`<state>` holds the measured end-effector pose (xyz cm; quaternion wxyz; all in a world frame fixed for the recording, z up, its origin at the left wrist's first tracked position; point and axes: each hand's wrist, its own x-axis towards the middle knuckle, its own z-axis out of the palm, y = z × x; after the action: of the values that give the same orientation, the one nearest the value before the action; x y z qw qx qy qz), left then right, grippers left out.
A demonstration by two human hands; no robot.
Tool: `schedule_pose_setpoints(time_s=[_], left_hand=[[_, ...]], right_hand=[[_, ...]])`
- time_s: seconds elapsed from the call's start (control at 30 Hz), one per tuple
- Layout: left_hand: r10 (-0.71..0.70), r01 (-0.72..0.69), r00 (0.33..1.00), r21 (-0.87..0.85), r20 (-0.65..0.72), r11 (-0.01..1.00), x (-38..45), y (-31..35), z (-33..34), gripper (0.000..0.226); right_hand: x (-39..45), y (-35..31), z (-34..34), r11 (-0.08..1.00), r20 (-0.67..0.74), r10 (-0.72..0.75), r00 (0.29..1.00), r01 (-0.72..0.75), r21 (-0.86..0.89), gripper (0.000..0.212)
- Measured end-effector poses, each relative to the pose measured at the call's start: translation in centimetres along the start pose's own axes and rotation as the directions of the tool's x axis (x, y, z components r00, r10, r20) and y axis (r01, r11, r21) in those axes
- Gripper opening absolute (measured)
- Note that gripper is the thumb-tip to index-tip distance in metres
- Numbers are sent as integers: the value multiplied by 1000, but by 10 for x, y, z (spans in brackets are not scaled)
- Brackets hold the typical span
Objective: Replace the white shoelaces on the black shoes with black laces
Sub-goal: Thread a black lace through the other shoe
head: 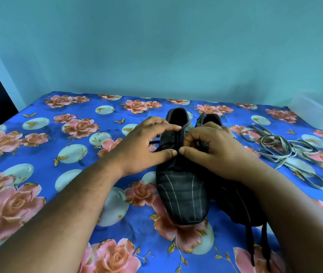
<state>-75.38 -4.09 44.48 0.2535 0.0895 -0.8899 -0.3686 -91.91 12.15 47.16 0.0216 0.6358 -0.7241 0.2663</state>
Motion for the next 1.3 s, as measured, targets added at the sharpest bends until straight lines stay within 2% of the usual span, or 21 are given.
schedule_pose_setpoints(time_s=[0.07, 0.13, 0.23, 0.3, 0.4, 0.47, 0.53, 0.6, 0.67, 0.73, 0.77, 0.83, 0.9, 0.93, 0.97, 1.03, 1.07, 1.13, 1.2, 1.23, 1.3], left_hand=[[-2, 2, 1000, -10, -3, 1000, 0, 0, 0, 53], [-5, 5, 1000, -6, -4, 1000, 0, 0, 0, 53], [-8, 8, 1000, -27, -2, 1000, 0, 0, 0, 52], [-21, 21, 1000, -57, 6, 998, 1, -1, 1, 51], [-12, 12, 1000, -17, 4, 1000, 2, -2, 2, 52], [-8, 8, 1000, -9, 0, 1000, 2, -2, 2, 52], [-14, 14, 1000, -27, 2, 1000, 2, 0, 1, 52], [-6, 6, 1000, -8, 3, 1000, 2, 1, 0, 52], [16, -16, 1000, 36, -4, 999, 2, 3, 0, 52], [24, -24, 1000, 61, -6, 998, 3, 2, 0, 52], [24, -23, 1000, 70, -7, 997, 3, 2, 0, 52], [22, -21, 1000, 90, -7, 996, 2, 1, 0, 52], [19, -18, 1000, 102, -3, 995, 2, -1, 0, 52], [15, -15, 1000, 104, 0, 994, 2, -1, 0, 52], [9, -9, 1000, 101, 2, 995, 2, -2, 0, 52], [0, 0, 1000, 89, 3, 996, 2, -2, 1, 52], [-4, 4, 1000, 84, 2, 996, 2, -2, 0, 51], [-7, 7, 1000, 76, 2, 997, 1, 0, 0, 50], [-23, 22, 1000, 87, 3, 996, 0, 1, 0, 50], [-41, 39, 999, 104, 13, 994, 0, 2, 1, 52], [-77, 68, 995, 141, 61, 988, -1, 4, 2, 66]], right_hand=[[1, -4, 1, 996, -86, 0, 996, -8, -91, 35], [2, -6, -1, 996, -111, -20, 994, 11, -84, 27], [0, -1, -7, 995, 57, -44, 997, 39, 94, 17], [0, 2, -7, 989, 126, -19, 992, 0, 145, 23], [1, 3, 4, 999, 4, 15, 1000, -14, -34, 48], [2, -2, 5, 998, -72, 12, 997, -16, -65, 40], [2, -4, -2, 998, -54, 15, 998, -11, 70, 25], [-1, -6, -14, 964, 45, 0, 999, -12, 267, 19], [-4, -7, -21, 889, 123, -12, 992, -45, 456, 20], [-6, -10, -22, 846, 132, 24, 991, -91, 525, 29], [-6, -12, -20, 862, 116, 51, 992, -102, 496, 37], [-3, -12, -13, 951, 46, 90, 995, -100, 291, 44], [-1, -13, -10, 990, -14, 109, 994, -108, 86, 42], [-2, -14, -11, 991, -17, 114, 993, -113, 67, 37], [-2, -15, -12, 989, -4, 114, 993, -113, 100, 31], [-3, -18, -17, 943, 49, 93, 994, -104, 315, 23], [-4, -19, -19, 885, 60, 57, 997, -78, 460, 22], [-5, -18, -22, 690, 8, 2, 1000, -7, 723, 22], [-4, -17, -25, 535, 3, 20, 1000, -13, 845, 22], [-4, -16, -25, 555, 26, 42, 999, -46, 830, 27], [-4, -14, -25, 775, 71, 124, 990, -141, 615, 37]])
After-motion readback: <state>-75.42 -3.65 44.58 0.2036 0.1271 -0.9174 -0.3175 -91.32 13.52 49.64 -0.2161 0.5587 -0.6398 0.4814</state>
